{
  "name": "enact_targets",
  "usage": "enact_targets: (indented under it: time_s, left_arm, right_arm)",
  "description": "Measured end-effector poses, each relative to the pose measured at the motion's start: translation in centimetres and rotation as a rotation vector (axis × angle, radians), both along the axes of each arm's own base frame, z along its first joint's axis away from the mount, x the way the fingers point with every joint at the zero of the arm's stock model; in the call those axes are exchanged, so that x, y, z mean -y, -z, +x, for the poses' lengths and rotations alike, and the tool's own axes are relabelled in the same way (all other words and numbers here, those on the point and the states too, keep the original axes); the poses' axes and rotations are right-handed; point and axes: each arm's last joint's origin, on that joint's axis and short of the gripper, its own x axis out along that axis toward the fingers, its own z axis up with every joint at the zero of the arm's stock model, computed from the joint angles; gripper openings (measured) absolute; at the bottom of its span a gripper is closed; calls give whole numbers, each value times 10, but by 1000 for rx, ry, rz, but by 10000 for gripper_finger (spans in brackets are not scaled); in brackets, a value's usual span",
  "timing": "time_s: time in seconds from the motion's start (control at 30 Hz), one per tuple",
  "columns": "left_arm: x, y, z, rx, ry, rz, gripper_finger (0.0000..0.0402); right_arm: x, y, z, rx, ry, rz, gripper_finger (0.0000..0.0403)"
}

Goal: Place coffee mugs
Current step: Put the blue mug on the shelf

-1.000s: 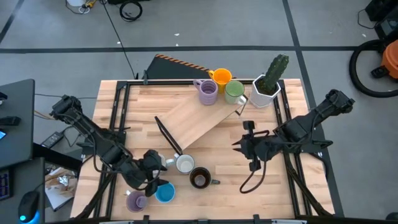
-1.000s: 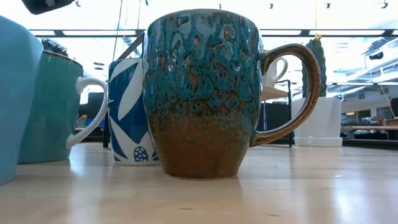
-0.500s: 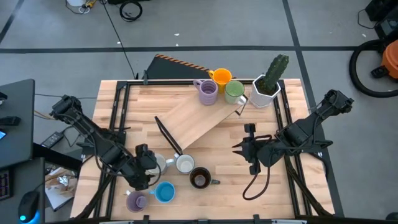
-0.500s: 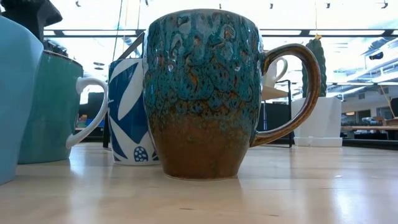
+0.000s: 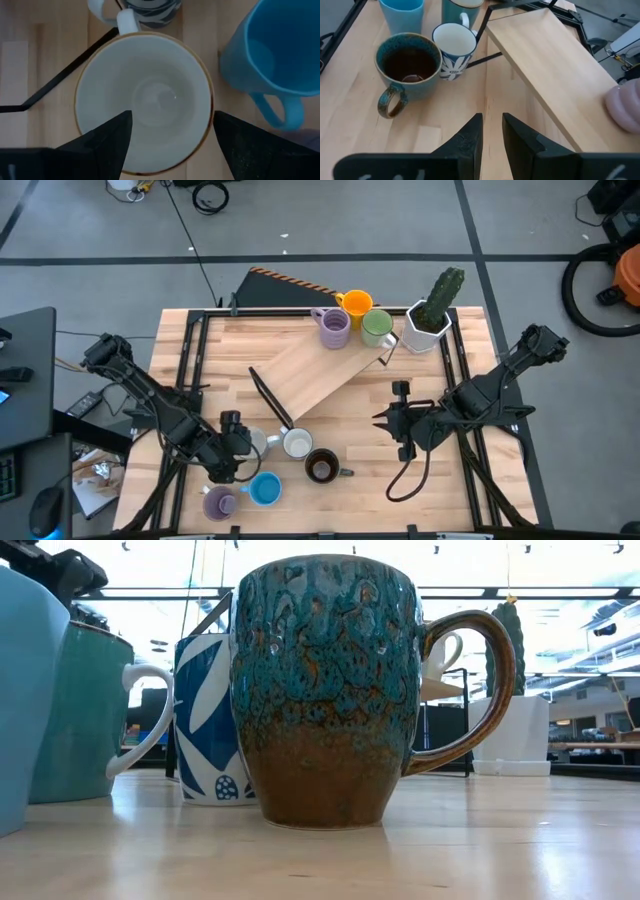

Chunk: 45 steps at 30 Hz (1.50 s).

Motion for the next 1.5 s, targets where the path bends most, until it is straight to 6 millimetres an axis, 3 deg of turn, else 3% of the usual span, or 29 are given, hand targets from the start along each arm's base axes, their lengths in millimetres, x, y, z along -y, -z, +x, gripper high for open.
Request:
enact_targets:
  time_s: [0.3,1.0,1.1,1.33,1.5]
  left_arm:
    - [5,14,6,-51,68,75,263]
    - [6,20,10,-111,33,29,61]
    - [4,13,12,-148,35,10,30]
    - [-2,-18,16,-178,37,45,30]
    - [-3,-51,21,-146,27,25,30]
  right_arm:
    - [-1,10,2,7,-2,2,79]
    - [-1,9,2,7,-10,-6,79]
    - [-1,9,2,6,-16,-16,79]
    - [2,9,3,7,-6,-26,79]
    - [3,9,4,6,-4,-29,79]
